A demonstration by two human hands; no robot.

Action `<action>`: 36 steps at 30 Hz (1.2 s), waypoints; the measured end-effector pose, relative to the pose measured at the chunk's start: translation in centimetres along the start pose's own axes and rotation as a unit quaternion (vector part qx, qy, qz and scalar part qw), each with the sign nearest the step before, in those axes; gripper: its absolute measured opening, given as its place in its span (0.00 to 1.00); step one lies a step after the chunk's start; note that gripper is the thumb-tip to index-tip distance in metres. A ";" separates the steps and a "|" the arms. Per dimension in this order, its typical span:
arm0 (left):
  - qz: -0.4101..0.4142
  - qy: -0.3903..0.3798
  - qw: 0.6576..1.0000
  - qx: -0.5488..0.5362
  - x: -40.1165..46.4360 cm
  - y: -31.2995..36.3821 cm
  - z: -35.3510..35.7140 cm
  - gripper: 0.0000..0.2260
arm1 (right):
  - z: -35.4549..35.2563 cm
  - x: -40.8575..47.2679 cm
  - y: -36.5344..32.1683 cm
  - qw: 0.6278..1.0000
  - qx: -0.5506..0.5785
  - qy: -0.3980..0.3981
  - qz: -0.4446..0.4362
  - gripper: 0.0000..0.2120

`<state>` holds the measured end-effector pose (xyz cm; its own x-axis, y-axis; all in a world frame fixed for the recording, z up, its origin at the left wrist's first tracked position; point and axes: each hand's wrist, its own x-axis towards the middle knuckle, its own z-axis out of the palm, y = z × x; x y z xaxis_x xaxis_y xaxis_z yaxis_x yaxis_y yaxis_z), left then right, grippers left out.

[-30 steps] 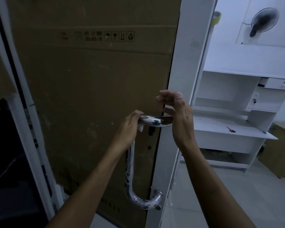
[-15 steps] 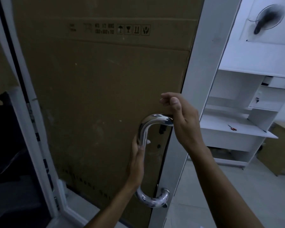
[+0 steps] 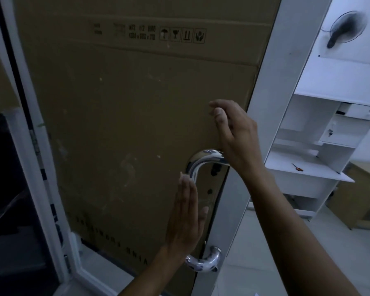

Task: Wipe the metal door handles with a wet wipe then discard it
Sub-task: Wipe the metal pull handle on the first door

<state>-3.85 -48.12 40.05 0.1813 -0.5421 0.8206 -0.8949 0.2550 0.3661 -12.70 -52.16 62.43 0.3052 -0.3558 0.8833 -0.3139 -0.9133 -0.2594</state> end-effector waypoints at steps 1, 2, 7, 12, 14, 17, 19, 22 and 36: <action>0.024 0.009 0.999 0.040 0.9 -0.1 0.0 0.29 | 0.1 0.0 0.2 1.000 0.004 0.001 0.006 0.14; 0.046 0.020 0.996 0.077 1.6 -0.2 0.0 0.30 | 0.1 0.0 0.3 1.000 0.004 0.002 0.009 0.14; 0.138 0.043 0.960 0.239 3.1 -1.2 -0.7 0.29 | 0.4 -0.1 0.7 1.000 0.007 0.001 0.007 0.15; 0.252 -0.021 0.905 0.341 3.1 -3.3 -3.3 0.25 | 0.4 -0.2 0.5 1.000 0.011 0.001 0.008 0.15; 0.285 -0.044 0.895 0.341 3.1 -3.5 -4.2 0.23 | 0.1 -0.4 0.2 1.000 0.026 0.002 0.010 0.15; 0.290 -0.066 0.916 0.268 3.3 -2.9 -5.3 0.22 | -0.6 -2.2 -0.5 0.997 0.070 0.042 -0.010 0.16; 0.289 -0.082 0.929 0.215 3.4 -2.5 -5.9 0.22 | -0.7 -5.5 -0.8 0.991 0.103 0.084 -0.015 0.16; 0.286 -0.089 0.937 0.181 3.6 -3.0 -6.8 0.23 | 0.3 -12.3 -1.2 0.982 0.146 0.118 0.029 0.14; 0.060 -0.125 0.948 -0.286 3.6 -2.2 -8.1 0.28 | 8.7 -19.0 -1.4 0.978 0.064 -0.080 0.182 0.25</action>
<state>2.07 -44.11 45.76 -0.0740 -0.6371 0.7672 -0.5222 0.6802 0.5144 -10.29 -45.83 42.58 0.3351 -0.6784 0.6538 -0.3153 -0.7347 -0.6007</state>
